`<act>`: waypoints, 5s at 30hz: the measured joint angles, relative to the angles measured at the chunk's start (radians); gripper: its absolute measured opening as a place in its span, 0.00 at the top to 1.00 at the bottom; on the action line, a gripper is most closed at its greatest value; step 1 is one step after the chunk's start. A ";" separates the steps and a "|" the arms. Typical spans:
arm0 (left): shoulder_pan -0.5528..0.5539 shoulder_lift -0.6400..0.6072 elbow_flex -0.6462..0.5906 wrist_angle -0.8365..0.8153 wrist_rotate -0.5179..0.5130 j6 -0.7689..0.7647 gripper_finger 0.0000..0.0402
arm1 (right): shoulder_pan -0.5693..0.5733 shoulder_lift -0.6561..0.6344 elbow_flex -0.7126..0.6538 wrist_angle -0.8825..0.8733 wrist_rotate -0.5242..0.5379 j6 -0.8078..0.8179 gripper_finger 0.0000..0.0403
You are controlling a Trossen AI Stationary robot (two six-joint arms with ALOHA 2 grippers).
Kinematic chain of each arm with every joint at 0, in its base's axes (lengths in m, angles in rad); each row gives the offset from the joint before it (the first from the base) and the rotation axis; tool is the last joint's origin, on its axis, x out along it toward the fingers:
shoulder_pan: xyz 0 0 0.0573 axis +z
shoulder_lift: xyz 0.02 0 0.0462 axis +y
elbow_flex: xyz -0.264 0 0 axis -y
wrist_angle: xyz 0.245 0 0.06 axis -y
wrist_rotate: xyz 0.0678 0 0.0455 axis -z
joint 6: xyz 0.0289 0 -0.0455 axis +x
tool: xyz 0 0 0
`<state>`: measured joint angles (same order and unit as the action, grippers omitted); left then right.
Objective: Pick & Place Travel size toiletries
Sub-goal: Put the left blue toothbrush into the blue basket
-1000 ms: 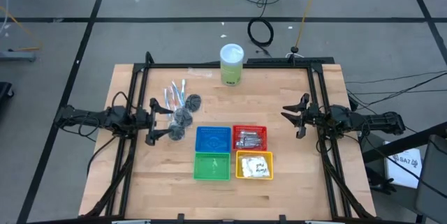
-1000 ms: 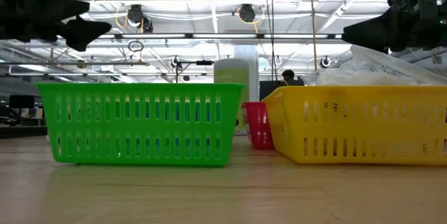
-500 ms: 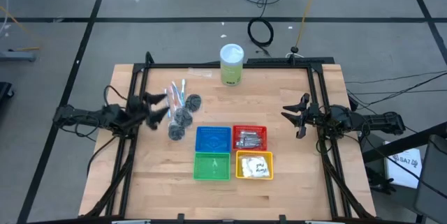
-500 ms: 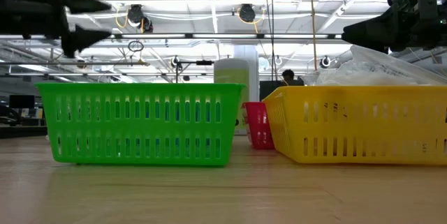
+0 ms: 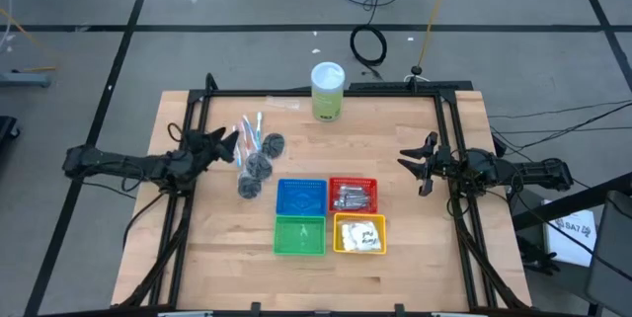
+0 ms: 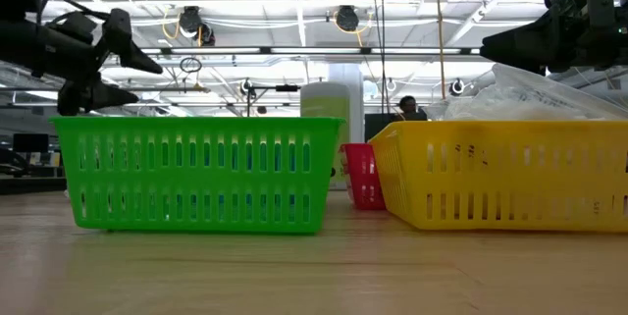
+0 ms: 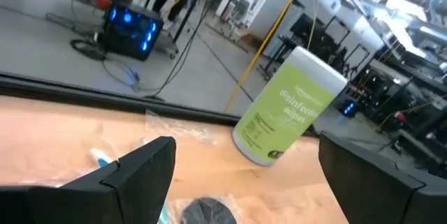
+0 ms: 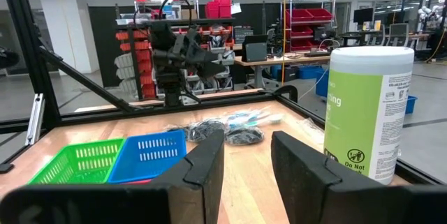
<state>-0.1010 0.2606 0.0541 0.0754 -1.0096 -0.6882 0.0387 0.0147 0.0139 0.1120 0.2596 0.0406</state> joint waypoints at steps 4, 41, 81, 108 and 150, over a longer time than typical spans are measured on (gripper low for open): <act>0.055 0.069 0.080 -0.165 0.082 -0.059 0.14 | 0.000 0.000 0.000 0.000 0.000 0.000 0.72; 0.655 1.048 0.410 -0.589 0.638 -0.256 0.14 | 0.000 0.000 0.000 0.000 0.000 0.000 0.72; 0.657 1.094 0.405 -0.518 0.690 -0.248 0.79 | 0.000 0.000 0.000 0.000 0.000 0.000 0.73; 0.610 1.048 0.510 -0.632 0.574 -0.170 0.96 | 0.000 0.000 0.000 0.000 0.000 0.000 0.73; 0.087 1.065 0.756 -0.002 0.918 0.781 0.96 | 0.000 0.000 0.000 0.000 0.000 0.000 0.73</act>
<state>-0.0140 1.3252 0.8097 0.0733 -0.0912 0.0928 0.0388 0.0147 0.0143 0.1120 0.2595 0.0406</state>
